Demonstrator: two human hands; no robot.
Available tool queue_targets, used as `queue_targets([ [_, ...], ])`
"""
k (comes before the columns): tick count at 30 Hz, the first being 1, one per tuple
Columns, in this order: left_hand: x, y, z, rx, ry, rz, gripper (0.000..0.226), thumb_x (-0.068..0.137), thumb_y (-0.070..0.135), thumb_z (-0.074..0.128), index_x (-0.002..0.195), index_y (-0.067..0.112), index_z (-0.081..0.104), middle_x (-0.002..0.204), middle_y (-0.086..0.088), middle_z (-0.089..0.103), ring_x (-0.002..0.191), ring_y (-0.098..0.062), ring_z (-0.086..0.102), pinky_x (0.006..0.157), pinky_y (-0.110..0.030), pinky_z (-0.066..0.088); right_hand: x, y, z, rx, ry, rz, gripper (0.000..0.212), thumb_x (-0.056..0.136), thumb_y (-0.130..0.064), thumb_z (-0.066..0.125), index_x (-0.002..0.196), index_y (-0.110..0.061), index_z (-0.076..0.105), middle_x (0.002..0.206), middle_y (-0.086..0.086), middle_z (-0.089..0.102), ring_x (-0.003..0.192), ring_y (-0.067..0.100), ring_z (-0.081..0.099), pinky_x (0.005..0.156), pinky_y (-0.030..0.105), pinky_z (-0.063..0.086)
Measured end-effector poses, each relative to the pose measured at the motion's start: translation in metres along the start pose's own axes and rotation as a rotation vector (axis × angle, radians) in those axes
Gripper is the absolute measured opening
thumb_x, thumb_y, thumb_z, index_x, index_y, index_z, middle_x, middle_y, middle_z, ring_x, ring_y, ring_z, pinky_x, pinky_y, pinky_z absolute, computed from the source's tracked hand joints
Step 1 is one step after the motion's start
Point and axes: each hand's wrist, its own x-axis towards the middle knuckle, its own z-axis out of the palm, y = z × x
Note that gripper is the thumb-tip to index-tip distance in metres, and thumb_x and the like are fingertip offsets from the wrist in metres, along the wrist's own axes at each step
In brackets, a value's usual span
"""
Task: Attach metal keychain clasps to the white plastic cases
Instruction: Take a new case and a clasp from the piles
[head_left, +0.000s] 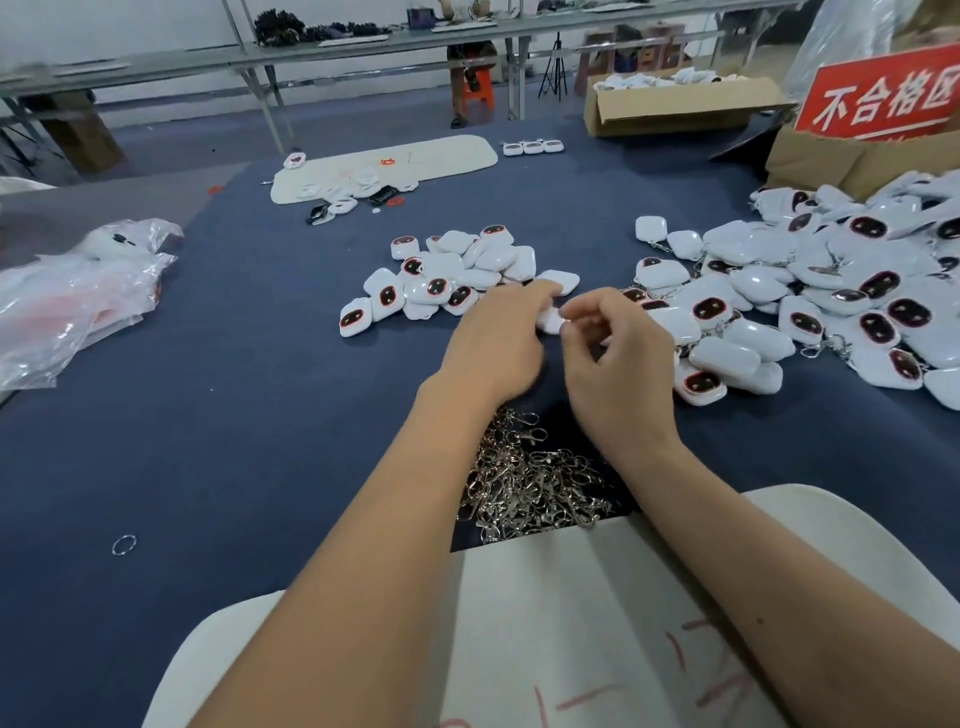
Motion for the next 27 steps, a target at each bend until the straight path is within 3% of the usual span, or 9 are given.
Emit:
queue_targets([
  [3,-0.023,-0.009,-0.006,-0.156,0.001,-0.026,0.057,0.083,-0.004,0.047,0.117,0.031,0.076,0.077,0.013,0.070,0.082,-0.016,0.064,0.071,-0.032,0.050,-0.003,0.000,0.003,-0.155,-0.095,-0.127,0.015,0.089,-0.004,0.066,0.096,-0.017,0.071,0.094,-0.006,0.069,0.097,0.022,0.057,0.086,0.033,0.043],
  [4,-0.031,-0.012,-0.008,-0.227,0.021,-0.067,0.058,0.082,-0.006,0.047,0.115,0.031,0.078,0.072,0.016,0.069,0.075,-0.009,0.063,0.067,-0.026,0.049,-0.004,-0.001,0.004,-0.186,-0.144,-0.147,0.016,0.089,-0.006,0.067,0.099,-0.018,0.070,0.097,-0.007,0.068,0.100,0.022,0.055,0.087,0.032,0.042],
  [6,-0.047,-0.014,-0.011,-0.350,0.113,-0.184,0.054,0.085,-0.010,0.050,0.113,0.027,0.079,0.092,0.015,0.075,0.085,0.000,0.065,0.077,-0.017,0.052,-0.006,-0.001,0.006,-0.255,-0.254,-0.151,0.027,0.088,-0.011,0.070,0.114,-0.019,0.068,0.111,-0.004,0.066,0.111,0.022,0.052,0.094,0.031,0.040],
  [9,-0.066,-0.015,-0.011,-0.287,0.231,-0.306,0.024,0.089,0.011,0.067,0.098,0.031,0.076,0.102,0.010,0.070,0.094,-0.005,0.064,0.085,-0.025,0.052,-0.004,-0.001,0.007,-0.362,-0.433,-0.108,0.050,0.092,-0.018,0.071,0.140,-0.023,0.060,0.135,-0.001,0.065,0.125,0.024,0.050,0.109,0.035,0.037],
  [11,-0.074,-0.016,-0.010,-0.164,0.231,-0.329,0.007,0.085,0.031,0.075,0.091,0.033,0.071,0.098,0.008,0.062,0.091,-0.010,0.059,0.080,-0.027,0.044,-0.003,0.001,0.008,-0.362,-0.480,-0.124,0.045,0.094,-0.018,0.069,0.138,-0.026,0.063,0.132,-0.003,0.068,0.122,0.025,0.052,0.107,0.039,0.039],
  [13,-0.080,-0.017,-0.011,-0.159,0.202,-0.308,0.003,0.085,0.031,0.076,0.084,0.032,0.073,0.096,0.007,0.061,0.090,-0.011,0.058,0.075,-0.025,0.041,-0.003,0.001,0.007,-0.331,-0.474,-0.136,0.037,0.094,-0.017,0.070,0.129,-0.026,0.069,0.121,-0.002,0.070,0.114,0.025,0.053,0.102,0.040,0.041],
  [17,-0.087,-0.023,-0.016,-0.289,0.201,-0.308,0.011,0.085,0.020,0.076,0.081,0.030,0.075,0.091,0.011,0.066,0.081,-0.002,0.060,0.072,-0.017,0.044,-0.003,0.004,0.005,-0.328,-0.405,-0.124,0.027,0.090,-0.018,0.076,0.115,-0.023,0.071,0.106,0.000,0.063,0.108,0.025,0.051,0.097,0.033,0.039],
  [22,-0.082,-0.032,-0.019,-0.182,0.162,-0.304,0.017,0.080,0.039,0.081,0.075,0.028,0.069,0.087,0.008,0.061,0.094,-0.001,0.050,0.088,-0.032,0.040,-0.005,-0.004,0.009,-0.320,-0.620,-0.266,0.066,0.088,0.006,0.055,0.147,-0.024,0.057,0.152,0.000,0.052,0.141,0.025,0.038,0.115,0.042,0.034],
  [27,-0.080,-0.027,-0.020,-0.127,-0.042,-0.275,0.027,0.072,0.051,0.086,0.075,0.034,0.065,0.096,0.002,0.047,0.104,-0.021,0.037,0.085,-0.031,0.035,-0.004,0.002,0.009,-0.336,-0.611,-0.237,0.053,0.096,0.000,0.056,0.141,-0.026,0.062,0.122,0.004,0.060,0.114,0.027,0.049,0.098,0.046,0.042],
])
